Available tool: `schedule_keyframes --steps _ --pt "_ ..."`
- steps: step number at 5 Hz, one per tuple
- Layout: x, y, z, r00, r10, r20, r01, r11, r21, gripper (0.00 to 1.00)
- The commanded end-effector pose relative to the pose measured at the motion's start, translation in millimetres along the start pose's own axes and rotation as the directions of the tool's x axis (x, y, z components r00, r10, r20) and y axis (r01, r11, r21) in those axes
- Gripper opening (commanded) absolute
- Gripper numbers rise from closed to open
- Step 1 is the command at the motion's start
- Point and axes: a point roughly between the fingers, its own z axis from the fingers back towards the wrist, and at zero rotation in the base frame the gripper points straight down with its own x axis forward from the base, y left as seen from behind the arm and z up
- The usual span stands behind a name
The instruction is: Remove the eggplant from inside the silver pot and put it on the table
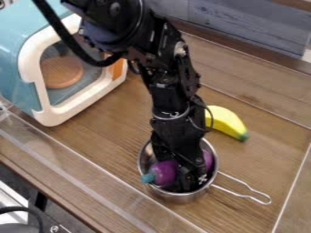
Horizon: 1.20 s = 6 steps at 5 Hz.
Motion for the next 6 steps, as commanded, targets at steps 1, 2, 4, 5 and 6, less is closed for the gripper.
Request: schedule_keyframes --steps 1,2,4,5,6 --pt "-10.1 6 1.5 1.0 0.003 -0.01 -0.003 1.0 -0.004 0.0" --pt "-4.5 5 3.2 0.999 -0.041 -0.018 0.041 0.999 -0.008 0.0" --pt "2.0 6 12.3 0.998 -0.059 -0.02 0.059 0.998 -0.013 0.0" --pt "3.7 3 16.3 0.997 -0.067 -0.028 0.067 0.998 -0.003 0.0" --pt "5.7 1 16.4 0.997 -0.076 -0.033 0.076 0.997 0.001 0.0"
